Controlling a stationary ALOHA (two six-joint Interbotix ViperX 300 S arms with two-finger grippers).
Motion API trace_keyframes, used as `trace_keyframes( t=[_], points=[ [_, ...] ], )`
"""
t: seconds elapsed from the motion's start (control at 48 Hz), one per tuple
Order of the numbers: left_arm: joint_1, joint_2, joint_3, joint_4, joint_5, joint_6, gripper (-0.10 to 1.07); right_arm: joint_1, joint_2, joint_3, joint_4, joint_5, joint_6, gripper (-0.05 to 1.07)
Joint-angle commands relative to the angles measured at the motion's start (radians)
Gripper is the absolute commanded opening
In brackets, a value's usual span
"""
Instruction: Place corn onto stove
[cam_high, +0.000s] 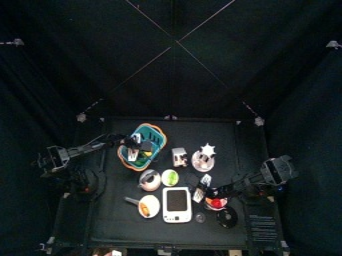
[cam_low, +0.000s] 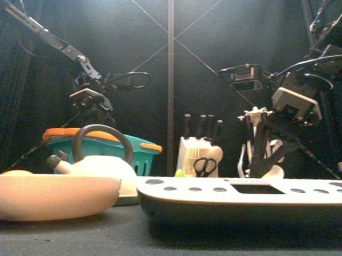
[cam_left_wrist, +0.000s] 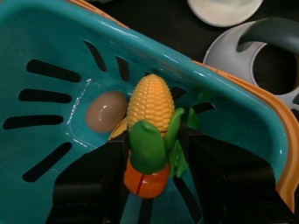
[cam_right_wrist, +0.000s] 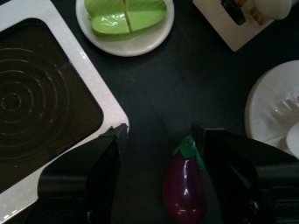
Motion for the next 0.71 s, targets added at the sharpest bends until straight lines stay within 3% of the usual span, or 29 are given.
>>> trace_keyframes(
  t=[0.0, 0.417, 0.583, 0.688],
  points=[
    [0.006, -0.021, -0.011, 0.008, -0.017, -0.002, 0.66, -0.002, -0.012, -0.014, -0.003, -0.002, 0.000, 0.93],
    [0.009, -0.160, 0.032, 0.038, -0.104, -0.002, 0.66, -0.002, -0.015, -0.020, -0.005, 0.002, -0.002, 0.93],
    [-0.008, -0.275, 0.072, 0.003, -0.238, -0.002, 0.66, -0.003, -0.020, -0.020, -0.008, 0.002, -0.002, 0.93],
    [-0.072, -0.342, 0.110, -0.052, -0.336, -0.002, 0.66, -0.003, -0.023, -0.020, -0.015, 0.002, -0.002, 0.93]
  ],
)
